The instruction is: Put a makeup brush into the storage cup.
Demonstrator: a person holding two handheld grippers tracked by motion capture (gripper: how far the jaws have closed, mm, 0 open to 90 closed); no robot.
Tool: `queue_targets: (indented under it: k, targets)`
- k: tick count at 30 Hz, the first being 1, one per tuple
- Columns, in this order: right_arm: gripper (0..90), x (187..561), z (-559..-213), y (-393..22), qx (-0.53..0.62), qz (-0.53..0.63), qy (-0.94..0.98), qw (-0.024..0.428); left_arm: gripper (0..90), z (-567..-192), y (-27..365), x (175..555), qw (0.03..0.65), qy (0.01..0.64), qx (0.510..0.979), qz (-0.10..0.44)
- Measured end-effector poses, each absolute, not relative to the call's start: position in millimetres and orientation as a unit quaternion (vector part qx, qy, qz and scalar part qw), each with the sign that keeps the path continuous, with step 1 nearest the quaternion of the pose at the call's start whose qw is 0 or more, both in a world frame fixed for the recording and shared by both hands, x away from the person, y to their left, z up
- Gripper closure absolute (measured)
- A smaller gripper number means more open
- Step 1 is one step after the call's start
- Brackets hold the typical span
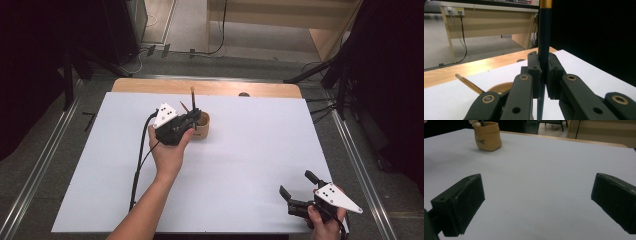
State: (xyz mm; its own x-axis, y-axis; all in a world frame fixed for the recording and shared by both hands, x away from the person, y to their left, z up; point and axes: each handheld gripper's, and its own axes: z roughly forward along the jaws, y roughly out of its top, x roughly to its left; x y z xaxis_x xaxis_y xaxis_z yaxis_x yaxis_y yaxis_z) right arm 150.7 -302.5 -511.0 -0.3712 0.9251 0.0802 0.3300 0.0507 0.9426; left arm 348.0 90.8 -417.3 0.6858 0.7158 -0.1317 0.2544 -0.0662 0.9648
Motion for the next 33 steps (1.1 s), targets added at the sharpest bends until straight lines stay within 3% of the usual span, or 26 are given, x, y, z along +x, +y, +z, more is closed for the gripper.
queue_targets:
  k: [16, 33]
  targets:
    - [0.0, 151, -511, -300, 0.477, 0.510, 0.656, 0.287, 84.5, -427, 73, 385, 0.584, 0.359, 0.692, 0.229]
    - [0.0, 152, -511, -302, 0.477, 0.513, 0.654, 0.284, 84.5, -449, 48, 391, 0.556, 0.366, 0.696, 0.269]
